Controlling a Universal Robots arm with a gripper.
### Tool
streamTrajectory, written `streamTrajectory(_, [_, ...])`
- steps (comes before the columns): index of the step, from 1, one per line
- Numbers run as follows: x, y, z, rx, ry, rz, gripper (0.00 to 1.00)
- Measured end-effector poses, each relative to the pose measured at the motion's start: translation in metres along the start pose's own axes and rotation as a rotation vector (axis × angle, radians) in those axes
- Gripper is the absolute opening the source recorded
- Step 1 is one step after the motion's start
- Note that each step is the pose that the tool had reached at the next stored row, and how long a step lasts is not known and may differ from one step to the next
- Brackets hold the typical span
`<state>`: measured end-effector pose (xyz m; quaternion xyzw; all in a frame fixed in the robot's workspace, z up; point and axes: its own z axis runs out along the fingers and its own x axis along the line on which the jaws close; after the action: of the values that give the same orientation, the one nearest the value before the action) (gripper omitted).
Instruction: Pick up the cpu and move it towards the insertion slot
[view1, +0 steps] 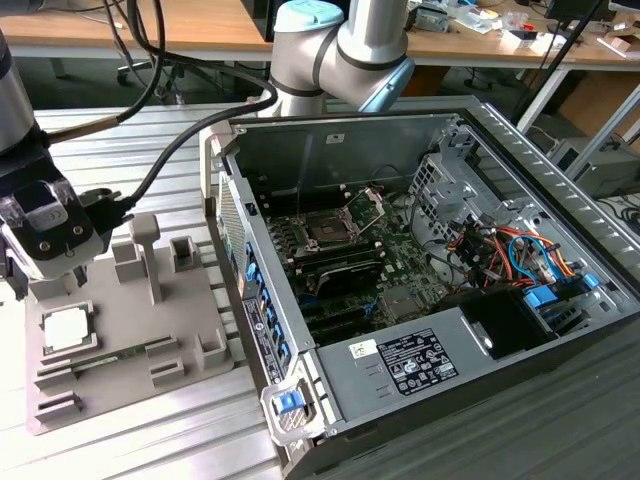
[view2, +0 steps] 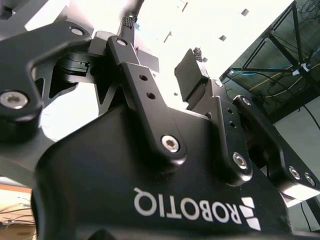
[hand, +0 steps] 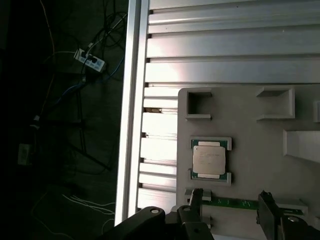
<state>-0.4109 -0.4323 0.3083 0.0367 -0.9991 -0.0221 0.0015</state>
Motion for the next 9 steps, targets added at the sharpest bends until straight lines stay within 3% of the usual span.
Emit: streamTrajectory(9, [0.0001, -0.0011, 0.0065, 0.0001, 0.0002, -0.001, 0.54])
